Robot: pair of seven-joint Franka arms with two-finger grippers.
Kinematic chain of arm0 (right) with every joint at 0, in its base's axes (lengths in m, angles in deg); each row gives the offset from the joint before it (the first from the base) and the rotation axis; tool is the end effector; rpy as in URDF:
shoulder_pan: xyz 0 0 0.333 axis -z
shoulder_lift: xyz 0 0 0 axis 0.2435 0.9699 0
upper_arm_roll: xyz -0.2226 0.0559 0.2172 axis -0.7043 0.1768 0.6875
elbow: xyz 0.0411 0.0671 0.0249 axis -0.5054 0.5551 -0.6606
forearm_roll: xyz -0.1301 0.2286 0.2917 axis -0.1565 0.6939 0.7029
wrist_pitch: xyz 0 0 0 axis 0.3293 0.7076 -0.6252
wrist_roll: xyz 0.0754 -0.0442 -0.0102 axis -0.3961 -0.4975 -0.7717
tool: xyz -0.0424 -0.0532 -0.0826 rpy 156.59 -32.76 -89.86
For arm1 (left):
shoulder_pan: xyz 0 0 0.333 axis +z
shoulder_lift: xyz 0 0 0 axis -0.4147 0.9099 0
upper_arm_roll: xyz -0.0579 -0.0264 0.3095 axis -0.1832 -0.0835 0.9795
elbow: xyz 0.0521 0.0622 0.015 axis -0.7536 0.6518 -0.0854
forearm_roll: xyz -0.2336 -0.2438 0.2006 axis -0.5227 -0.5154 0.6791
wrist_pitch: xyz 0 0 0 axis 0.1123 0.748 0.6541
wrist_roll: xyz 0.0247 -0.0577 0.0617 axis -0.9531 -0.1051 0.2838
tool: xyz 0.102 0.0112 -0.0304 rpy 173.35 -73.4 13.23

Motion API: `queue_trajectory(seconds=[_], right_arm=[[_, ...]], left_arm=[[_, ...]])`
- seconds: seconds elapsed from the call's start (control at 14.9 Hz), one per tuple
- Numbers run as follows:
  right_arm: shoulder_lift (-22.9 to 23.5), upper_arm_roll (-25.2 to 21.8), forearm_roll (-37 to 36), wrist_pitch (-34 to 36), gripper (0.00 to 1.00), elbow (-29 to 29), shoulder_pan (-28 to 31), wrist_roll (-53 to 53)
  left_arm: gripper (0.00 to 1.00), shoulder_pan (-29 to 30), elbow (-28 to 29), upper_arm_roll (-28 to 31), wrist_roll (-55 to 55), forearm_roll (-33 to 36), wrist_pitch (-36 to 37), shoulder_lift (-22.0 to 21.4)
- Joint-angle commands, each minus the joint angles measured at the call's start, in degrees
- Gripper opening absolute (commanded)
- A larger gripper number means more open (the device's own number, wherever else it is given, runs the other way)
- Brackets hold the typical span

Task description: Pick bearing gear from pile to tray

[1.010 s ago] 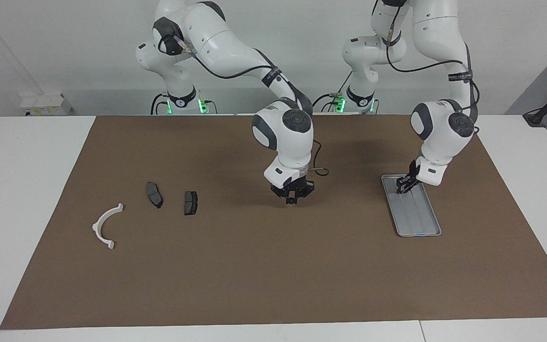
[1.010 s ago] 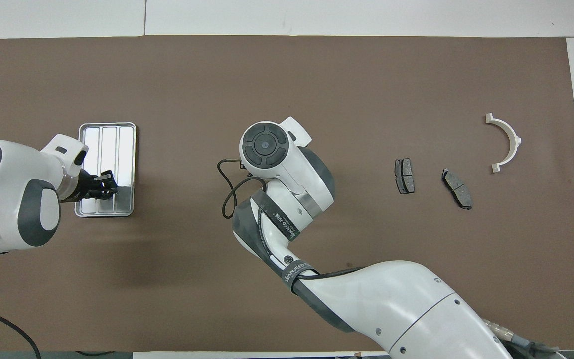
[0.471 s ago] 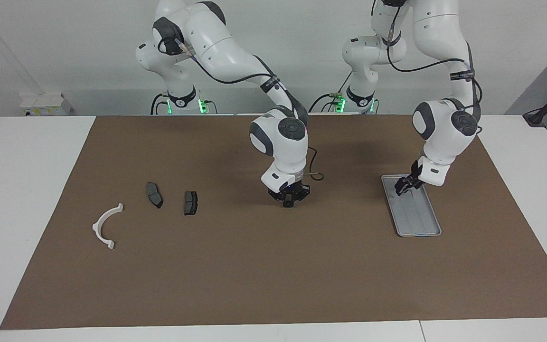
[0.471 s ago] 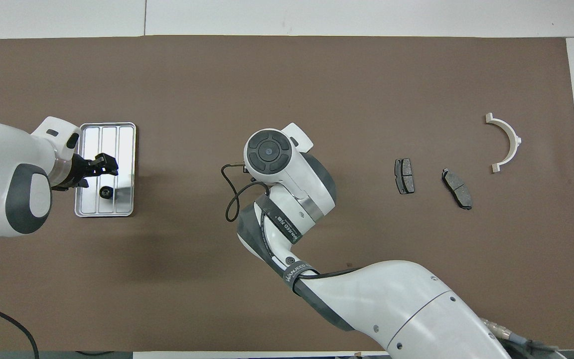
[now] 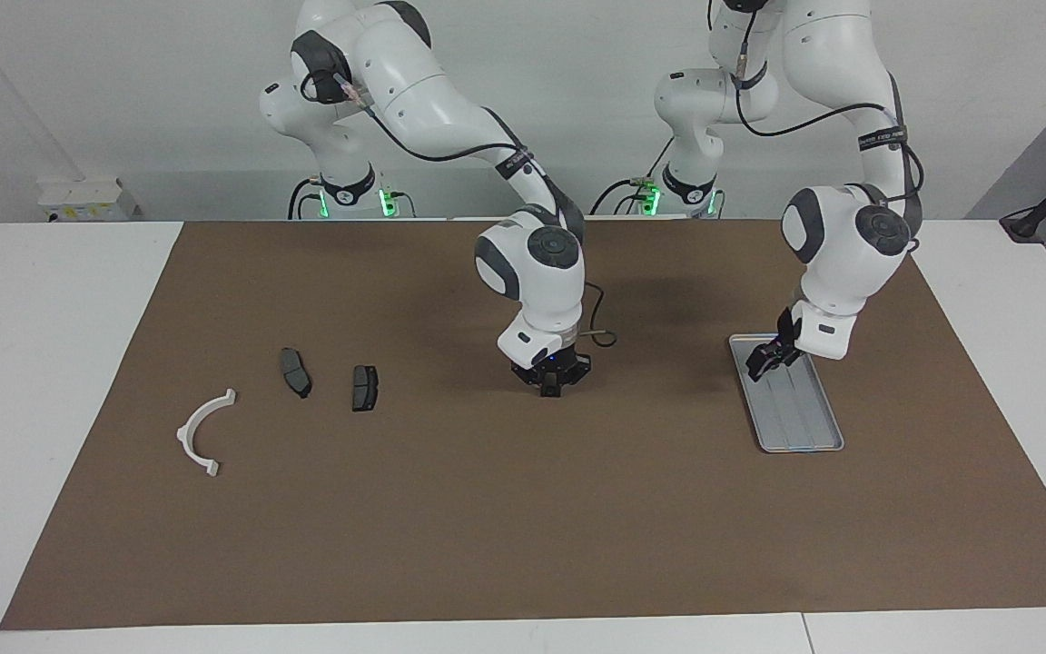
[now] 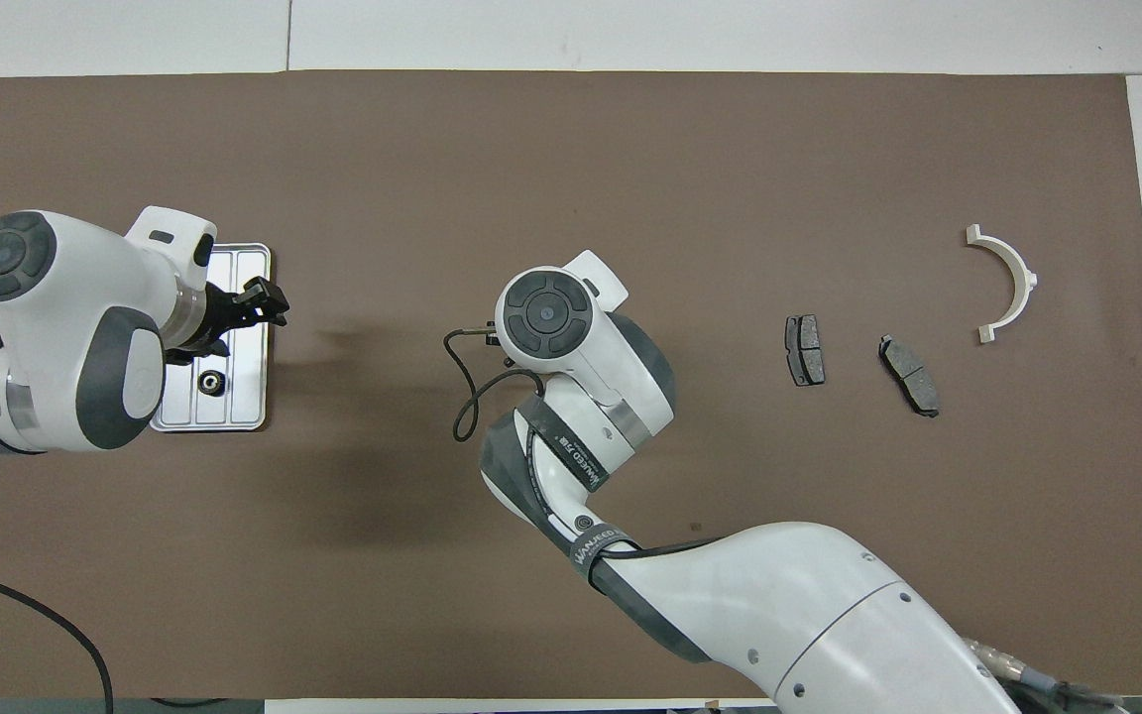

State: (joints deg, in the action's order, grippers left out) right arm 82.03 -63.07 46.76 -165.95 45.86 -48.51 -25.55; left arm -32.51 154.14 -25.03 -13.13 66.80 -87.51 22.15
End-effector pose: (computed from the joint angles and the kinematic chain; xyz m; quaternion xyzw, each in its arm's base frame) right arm 0.5716 0.4204 0.2893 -0.9976 0.0421 -0.0482 0.0248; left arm 0.5761 -0.0819 0.3508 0.9747 0.2226 0.0028 0.0218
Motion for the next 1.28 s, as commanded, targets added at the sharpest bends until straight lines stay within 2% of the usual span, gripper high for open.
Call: queue_trajectory(seconds=[0.0, 0.2, 0.34, 0.61, 0.74, 0.88, 1.01, 1.21], right_arm=[[-1.10, 0.60, 0.34, 0.98, 1.00, -1.15, 1.98, 0.99], [-1.19, 0.42, 3.85, 10.37, 1.00, -10.46, 4.69, 0.29], [-3.89, 0.60, 3.94, 12.76, 1.00, -11.28, 8.55, -3.29], [-11.10, 0.42, 3.42, 21.62, 1.00, -11.19, 19.18, -23.91], [-15.66, -0.01, 2.89, 26.90, 1.00, -11.28, 24.72, -34.47], [-20.06, -0.02, -2.18, 29.90, 1.00, -11.19, 28.95, -42.66], [-25.07, -0.01, -4.23, 32.36, 1.00, -10.58, 30.97, -42.78], [-28.60, -0.02, -4.15, 35.96, 1.00, -10.05, 33.62, -40.59]], left_arm=[[0.80, -5.07, -4.87, 0.73, 8.90, 0.34, 1.46, 2.37], [0.82, -10.17, -10.49, 0.82, 17.87, 0.26, 3.65, 5.27], [0.83, -14.64, -16.89, 0.91, 24.53, -0.01, 7.51, 9.30], [0.83, -21.77, -28.41, 0.99, 36.14, 0.26, 11.39, 17.65], [0.83, -24.14, -29.06, 0.91, 37.58, 0.17, 10.87, 18.63], [0.83, -26.26, -32.73, 1.00, 40.99, 0.52, 11.57, 22.92], [0.83, -27.93, -31.09, 0.99, 41.80, 1.13, 9.91, 23.65], [0.82, -28.20, -29.42, 0.91, 42.94, 1.40, 9.38, 23.30]])
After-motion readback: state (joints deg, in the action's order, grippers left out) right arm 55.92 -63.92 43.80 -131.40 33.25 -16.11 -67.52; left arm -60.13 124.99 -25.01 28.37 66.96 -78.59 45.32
